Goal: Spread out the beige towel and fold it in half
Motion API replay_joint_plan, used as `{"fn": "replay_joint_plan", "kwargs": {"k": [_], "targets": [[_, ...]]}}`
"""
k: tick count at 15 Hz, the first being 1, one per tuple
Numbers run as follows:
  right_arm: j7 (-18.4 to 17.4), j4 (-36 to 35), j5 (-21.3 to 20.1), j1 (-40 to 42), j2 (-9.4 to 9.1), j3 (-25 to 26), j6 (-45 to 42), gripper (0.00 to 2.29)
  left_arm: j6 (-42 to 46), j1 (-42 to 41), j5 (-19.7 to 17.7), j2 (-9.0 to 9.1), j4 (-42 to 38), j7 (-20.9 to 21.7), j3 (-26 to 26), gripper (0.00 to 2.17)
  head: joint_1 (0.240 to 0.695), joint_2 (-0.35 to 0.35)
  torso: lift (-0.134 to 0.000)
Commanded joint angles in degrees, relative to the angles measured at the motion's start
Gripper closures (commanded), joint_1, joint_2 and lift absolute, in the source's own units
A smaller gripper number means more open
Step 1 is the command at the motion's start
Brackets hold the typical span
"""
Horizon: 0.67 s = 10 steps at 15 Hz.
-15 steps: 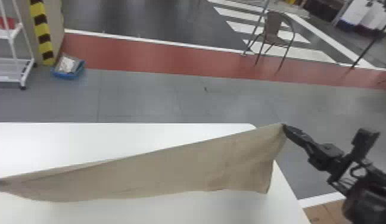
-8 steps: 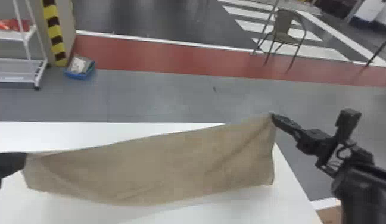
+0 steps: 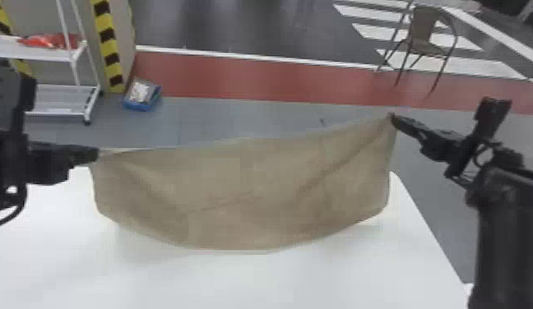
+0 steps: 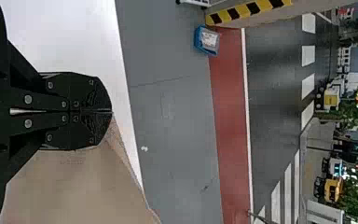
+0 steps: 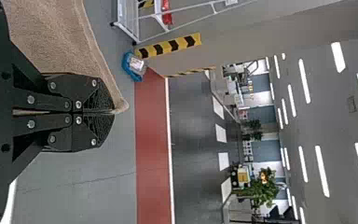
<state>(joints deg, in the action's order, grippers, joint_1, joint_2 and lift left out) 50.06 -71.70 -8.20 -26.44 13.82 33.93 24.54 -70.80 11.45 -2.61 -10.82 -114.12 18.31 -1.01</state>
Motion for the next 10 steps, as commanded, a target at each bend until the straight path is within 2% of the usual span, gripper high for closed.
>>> {"fn": "replay_joint_plan", "kwargs": {"k": [1,4,5,6,8,9,10], "targets": [[-0.57,1.82,0.46,-3.26,0.16,-0.09,-2.08,1.48,1.06,4.10,-0.29,0.36,3.29,-0.03,0.93,1.39,0.650,-0.214,0.000],[0.39,2.09,1.17,-2.91,0.69,0.96,-3.66,1.48,1.06,3.23,-0.81,0.36,2.15,0.50,-0.04,1.42,0.603,-0.213,0.000],[1.71,1.38,2.13,-0.01,0.69,1.14,-4.01,1.48,1.06,0.59,-1.34,0.27,-0.40,0.67,-0.66,1.42,0.588,-0.215,0.000],[3.03,-0.90,5.03,4.38,0.86,1.93,-5.95,1.48,1.06,-3.98,-1.25,0.18,-4.62,0.94,-1.80,1.42,0.589,-0.217,0.000],[5.84,-2.66,9.43,13.26,1.74,4.04,-11.39,1.48,1.23,-13.30,-1.25,-0.08,-10.95,2.34,-3.03,1.42,0.624,-0.221,0.000],[7.69,-3.19,10.75,16.42,1.83,6.32,-12.80,1.48,1.41,-17.17,-1.25,-0.08,-13.23,2.52,-3.03,1.42,0.674,-0.238,0.000],[10.24,-3.71,11.54,19.32,1.74,8.52,-15.61,1.48,1.94,-21.30,-1.17,-0.08,-15.43,2.52,-2.85,1.42,0.695,-0.253,0.000]]}}
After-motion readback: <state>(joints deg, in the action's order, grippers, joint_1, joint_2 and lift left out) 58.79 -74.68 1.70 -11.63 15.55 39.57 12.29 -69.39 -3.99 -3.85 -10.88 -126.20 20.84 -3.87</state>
